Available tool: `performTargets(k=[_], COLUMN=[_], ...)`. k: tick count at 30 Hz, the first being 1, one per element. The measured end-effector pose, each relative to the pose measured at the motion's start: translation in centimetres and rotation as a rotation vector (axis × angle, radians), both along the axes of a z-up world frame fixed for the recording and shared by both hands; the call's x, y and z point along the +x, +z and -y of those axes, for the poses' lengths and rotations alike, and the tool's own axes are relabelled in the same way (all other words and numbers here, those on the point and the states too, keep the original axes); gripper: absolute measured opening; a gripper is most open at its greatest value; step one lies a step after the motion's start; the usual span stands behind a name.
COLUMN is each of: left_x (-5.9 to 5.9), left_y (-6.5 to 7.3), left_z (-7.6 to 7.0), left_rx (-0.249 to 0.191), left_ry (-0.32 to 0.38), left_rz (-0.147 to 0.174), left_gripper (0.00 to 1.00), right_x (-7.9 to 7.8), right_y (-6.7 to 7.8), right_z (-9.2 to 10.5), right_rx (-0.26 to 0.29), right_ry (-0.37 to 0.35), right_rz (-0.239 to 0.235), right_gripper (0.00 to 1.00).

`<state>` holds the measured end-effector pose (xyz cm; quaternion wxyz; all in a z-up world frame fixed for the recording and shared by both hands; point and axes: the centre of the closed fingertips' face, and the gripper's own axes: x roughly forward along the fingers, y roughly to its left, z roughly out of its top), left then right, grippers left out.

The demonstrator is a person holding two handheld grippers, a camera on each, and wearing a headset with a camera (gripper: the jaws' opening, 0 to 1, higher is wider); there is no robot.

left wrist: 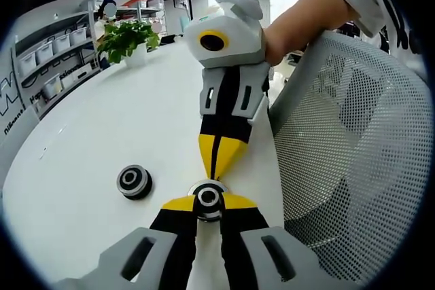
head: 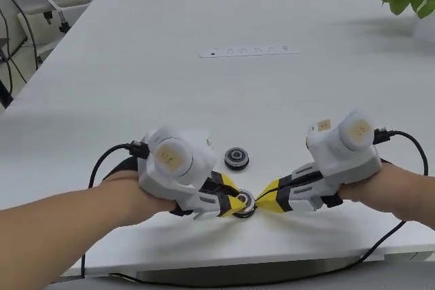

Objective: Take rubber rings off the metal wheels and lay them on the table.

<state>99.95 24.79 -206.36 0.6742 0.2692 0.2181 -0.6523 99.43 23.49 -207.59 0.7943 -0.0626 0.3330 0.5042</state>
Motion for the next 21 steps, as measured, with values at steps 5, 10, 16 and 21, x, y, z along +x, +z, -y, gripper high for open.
performTargets(k=[5,10,16,21], left_x=[0.0,0.0,0.0,0.0], left_y=[0.0,0.0,0.0,0.0], left_z=[0.0,0.0,0.0,0.0], left_rx=[0.003,0.008,0.009,0.015], left_ry=[0.004,0.007,0.01,0.011], left_rz=[0.002,0.006,0.006,0.011], left_gripper=[0.07,0.07,0.07,0.07], right_x=[0.1,0.6,0.4,0.4], right_y=[0.1,0.6,0.9,1.0], right_z=[0.0,-0.1,-0.5,-0.6], right_rx=[0.018,0.057,0.089,0.096], right_ry=[-0.035,-0.07,-0.09,-0.095], right_rz=[-0.023,-0.039,-0.058,-0.064], right_gripper=[0.0,0.0,0.0,0.0])
